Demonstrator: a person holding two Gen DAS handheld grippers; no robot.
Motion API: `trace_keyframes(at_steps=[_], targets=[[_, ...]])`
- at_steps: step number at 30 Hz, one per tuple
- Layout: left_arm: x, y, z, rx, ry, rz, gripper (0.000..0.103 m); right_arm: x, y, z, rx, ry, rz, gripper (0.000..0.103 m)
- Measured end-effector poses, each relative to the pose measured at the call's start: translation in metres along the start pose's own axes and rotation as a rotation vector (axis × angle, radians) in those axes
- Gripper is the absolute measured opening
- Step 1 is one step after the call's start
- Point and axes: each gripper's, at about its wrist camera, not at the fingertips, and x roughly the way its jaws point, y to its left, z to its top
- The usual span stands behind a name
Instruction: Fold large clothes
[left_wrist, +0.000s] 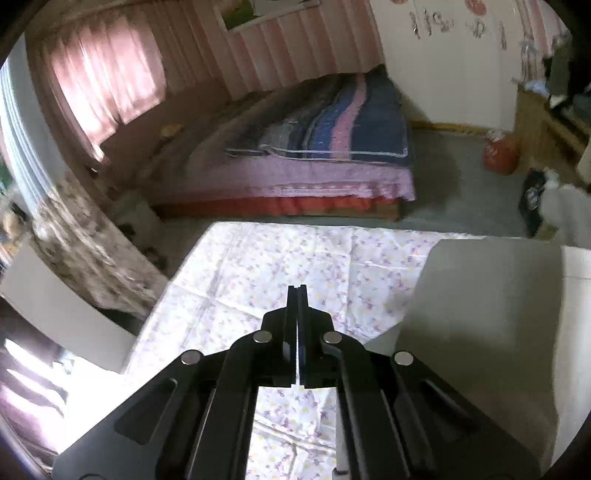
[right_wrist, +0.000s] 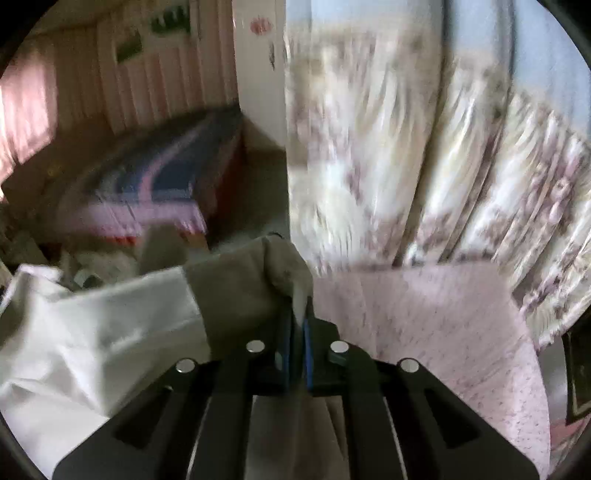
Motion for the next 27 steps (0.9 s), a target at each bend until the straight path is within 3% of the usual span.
trace_keyframes(at_steps=[1, 3, 4, 5, 6, 7, 8, 12, 14, 17, 21, 27], targets=[[-0.002, 0.003, -0.001, -0.01, 0.001, -0.017, 0.0, 0.01, -0.003, -0.002, 0.01, 0.033, -0.029, 0.036], [-0.006, 0.008, -0.002, -0.022, -0.009, -0.067, 0.0, 0.019, -0.013, -0.006, 0.063, 0.063, -0.069, 0.063], [-0.009, 0.007, -0.001, -0.016, -0.009, -0.08, 0.01, 0.016, -0.019, -0.007, 0.093, 0.05, -0.057, 0.064], [-0.013, 0.007, -0.001, -0.01, -0.021, -0.091, 0.031, 0.008, -0.024, -0.008, 0.118, 0.036, -0.035, 0.064], [-0.022, 0.008, -0.003, -0.009, -0.038, -0.104, 0.045, 0.002, -0.027, -0.008, 0.123, 0.027, -0.028, 0.064], [-0.029, 0.01, -0.005, -0.012, -0.052, -0.115, 0.069, -0.01, -0.03, -0.009, 0.123, 0.014, -0.019, 0.064], [-0.039, 0.012, -0.008, -0.022, -0.072, -0.124, 0.079, -0.021, -0.034, -0.011, 0.123, 0.001, 0.005, 0.064], [-0.082, 0.016, -0.022, -0.022, -0.113, -0.217, 0.088, -0.077, -0.058, -0.034, 0.114, -0.053, 0.054, 0.077], [-0.105, 0.017, -0.035, -0.025, -0.139, -0.254, 0.099, -0.096, -0.068, -0.05, 0.125, -0.055, 0.087, 0.077], [-0.134, 0.011, -0.059, -0.016, -0.152, -0.305, 0.1, -0.121, -0.076, -0.092, 0.114, -0.038, 0.149, 0.077], [-0.169, -0.011, -0.096, 0.04, -0.182, -0.313, 0.1, -0.131, -0.067, -0.133, 0.053, -0.02, 0.152, 0.077], [-0.191, -0.043, -0.126, 0.038, -0.163, -0.357, 0.1, -0.117, -0.055, -0.153, 0.043, -0.004, 0.172, 0.077]])
